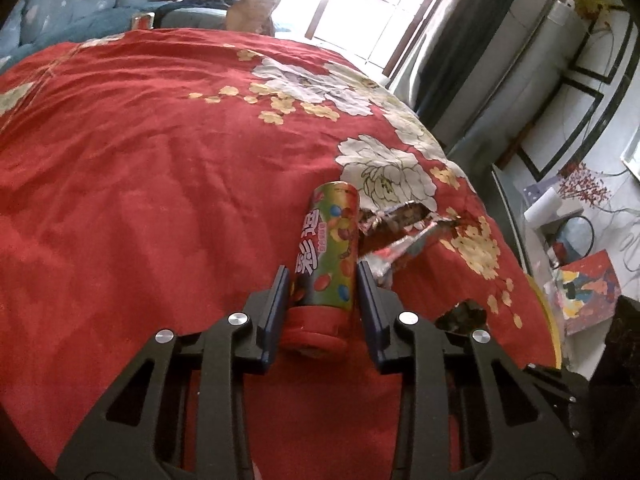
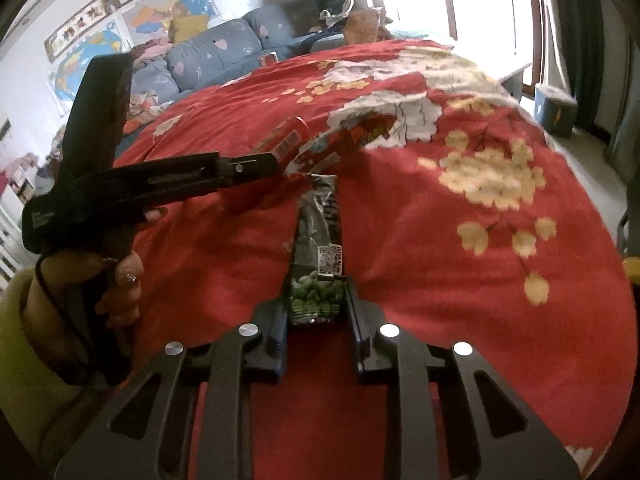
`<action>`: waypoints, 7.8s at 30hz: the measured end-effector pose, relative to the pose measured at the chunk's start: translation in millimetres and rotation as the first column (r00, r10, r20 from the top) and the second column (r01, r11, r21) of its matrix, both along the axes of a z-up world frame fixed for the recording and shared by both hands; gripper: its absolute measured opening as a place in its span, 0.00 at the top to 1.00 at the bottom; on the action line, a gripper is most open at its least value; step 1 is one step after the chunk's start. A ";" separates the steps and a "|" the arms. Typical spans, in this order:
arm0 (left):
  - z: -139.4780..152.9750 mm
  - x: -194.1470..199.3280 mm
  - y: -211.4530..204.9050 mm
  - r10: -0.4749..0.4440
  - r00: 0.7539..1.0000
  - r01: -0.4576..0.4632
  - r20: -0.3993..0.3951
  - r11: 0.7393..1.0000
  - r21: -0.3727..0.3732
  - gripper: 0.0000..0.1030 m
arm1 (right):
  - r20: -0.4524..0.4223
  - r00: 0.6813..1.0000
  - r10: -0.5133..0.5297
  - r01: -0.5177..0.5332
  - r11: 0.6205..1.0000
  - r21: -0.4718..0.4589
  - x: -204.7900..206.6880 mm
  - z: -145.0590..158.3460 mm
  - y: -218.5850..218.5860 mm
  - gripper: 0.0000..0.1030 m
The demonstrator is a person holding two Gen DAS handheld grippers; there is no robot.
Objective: Collect trash
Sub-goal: 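Grasp the red candy tube with the left tool while the right tool grasps the green pea snack bag, then lift and carry the candy tube and pea bag with both tools over the bin, then open both tools over the bin to drop the tube and pea bag, then move both open tools back over the silver-red wrappers on the bed, then grasp the silver-red wrapper with the left tool while the right tool grasps another wrapper, then carry both wrappers with both tools over the bin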
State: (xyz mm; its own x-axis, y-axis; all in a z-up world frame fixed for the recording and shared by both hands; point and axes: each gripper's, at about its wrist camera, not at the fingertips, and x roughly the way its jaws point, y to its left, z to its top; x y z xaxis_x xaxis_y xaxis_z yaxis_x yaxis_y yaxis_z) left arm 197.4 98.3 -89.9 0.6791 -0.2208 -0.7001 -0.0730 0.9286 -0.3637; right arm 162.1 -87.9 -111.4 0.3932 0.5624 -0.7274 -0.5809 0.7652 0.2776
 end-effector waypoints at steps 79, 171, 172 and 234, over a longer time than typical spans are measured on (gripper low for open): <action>37.3 -16.2 -286.0 -0.534 0.843 0.532 0.063 0.846 0.041 0.75 | -0.044 0.813 -0.580 0.582 0.807 0.106 -0.7 3.5 -294.4 0.74; 35.8 7.6 21.0 0.067 0.993 -0.064 0.097 0.997 -0.036 0.49 | 0.078 0.972 -0.220 0.213 0.973 0.088 52.3 37.5 0.9 0.24; 33.7 11.1 20.3 0.059 0.994 -0.056 0.088 0.998 -0.041 0.49 | 0.067 0.972 -0.227 0.220 0.972 0.086 58.1 34.8 3.3 0.26; 6.7 62.3 -19.7 -0.089 0.995 0.072 -0.049 0.960 -0.272 0.97 | -0.021 0.985 -0.169 0.170 0.979 0.113 58.8 22.5 -57.9 0.91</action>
